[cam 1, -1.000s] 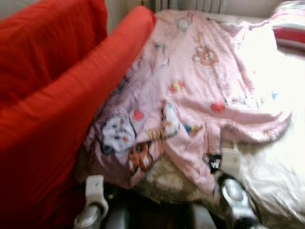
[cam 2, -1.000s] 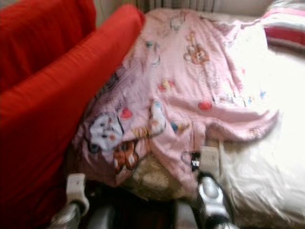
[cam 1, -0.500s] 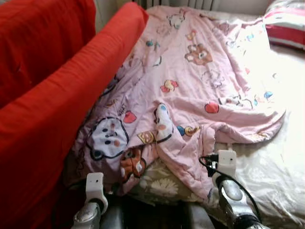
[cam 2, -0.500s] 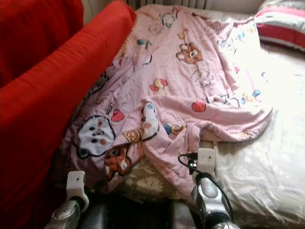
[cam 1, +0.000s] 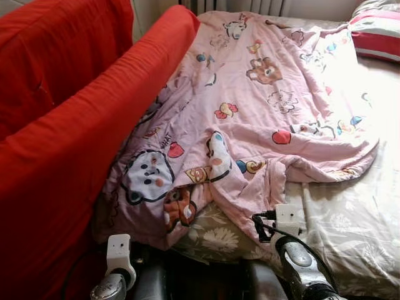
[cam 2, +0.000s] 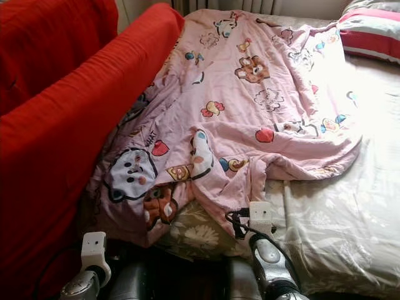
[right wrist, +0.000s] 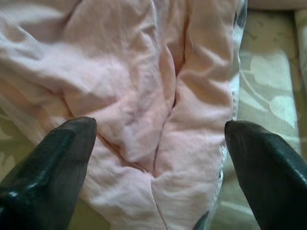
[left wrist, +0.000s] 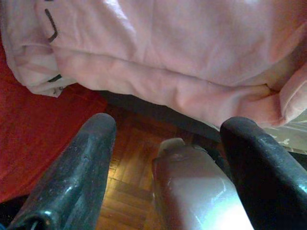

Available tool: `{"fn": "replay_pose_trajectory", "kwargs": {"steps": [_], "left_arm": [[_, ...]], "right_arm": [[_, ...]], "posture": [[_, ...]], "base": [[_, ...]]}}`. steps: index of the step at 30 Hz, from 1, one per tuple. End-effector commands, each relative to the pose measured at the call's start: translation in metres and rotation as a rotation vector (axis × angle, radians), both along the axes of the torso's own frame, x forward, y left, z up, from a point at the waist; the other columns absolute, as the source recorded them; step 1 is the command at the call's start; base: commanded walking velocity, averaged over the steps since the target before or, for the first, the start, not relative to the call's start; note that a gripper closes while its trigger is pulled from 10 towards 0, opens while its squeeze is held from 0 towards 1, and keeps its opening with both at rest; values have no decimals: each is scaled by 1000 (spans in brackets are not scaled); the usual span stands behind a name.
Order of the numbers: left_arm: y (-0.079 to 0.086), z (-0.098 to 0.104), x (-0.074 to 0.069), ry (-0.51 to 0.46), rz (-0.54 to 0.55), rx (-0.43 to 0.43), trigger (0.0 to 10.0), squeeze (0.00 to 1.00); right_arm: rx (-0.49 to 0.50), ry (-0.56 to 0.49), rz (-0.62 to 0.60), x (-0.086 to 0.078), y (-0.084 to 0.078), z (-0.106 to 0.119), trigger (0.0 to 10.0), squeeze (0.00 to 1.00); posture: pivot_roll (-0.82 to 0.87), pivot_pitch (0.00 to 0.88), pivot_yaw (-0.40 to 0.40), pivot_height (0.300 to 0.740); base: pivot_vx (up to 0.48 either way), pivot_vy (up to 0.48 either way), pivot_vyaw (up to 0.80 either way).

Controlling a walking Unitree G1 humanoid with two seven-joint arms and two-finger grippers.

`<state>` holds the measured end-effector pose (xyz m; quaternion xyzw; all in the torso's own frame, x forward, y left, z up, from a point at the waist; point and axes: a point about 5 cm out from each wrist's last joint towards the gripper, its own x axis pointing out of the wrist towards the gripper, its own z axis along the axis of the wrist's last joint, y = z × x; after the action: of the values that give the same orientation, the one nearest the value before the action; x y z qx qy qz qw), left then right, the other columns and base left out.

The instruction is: Clean up the room

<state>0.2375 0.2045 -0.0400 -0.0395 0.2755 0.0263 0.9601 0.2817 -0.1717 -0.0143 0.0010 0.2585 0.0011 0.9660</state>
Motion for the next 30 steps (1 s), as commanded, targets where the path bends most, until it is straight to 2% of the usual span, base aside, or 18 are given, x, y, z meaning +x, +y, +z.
{"fn": "replay_pose_trajectory", "kwargs": {"steps": [1,7,8,9,15,30], "left_arm": [[6,-7,-10,47,8,13,10000,0],[8,-7,-12,51,7,15,10000,0],[8,-7,-12,51,6,17,10000,0],[10,-7,-12,50,6,19,10000,0],[16,-7,-16,47,0,32,10000,0],[20,-8,-19,42,-18,41,10000,0]], "right_arm": [[7,39,-4,-4,0,-5,10000,1000],[-3,66,4,-6,-1,-7,10000,1000],[-7,71,5,-6,-1,-8,10000,922],[-18,81,-5,-7,-3,-9,10000,0],[-23,99,-34,-10,-8,-11,10000,0],[8,145,-17,-15,-1,-17,10000,0]], "posture": [[-4,218,35,626],[3,224,41,626],[8,227,44,626],[10,233,48,626],[19,259,64,626],[34,287,82,626]], "base": [[0,0,0],[0,0,0],[0,0,0],[0,0,0],[0,0,0],[0,0,0]]}}
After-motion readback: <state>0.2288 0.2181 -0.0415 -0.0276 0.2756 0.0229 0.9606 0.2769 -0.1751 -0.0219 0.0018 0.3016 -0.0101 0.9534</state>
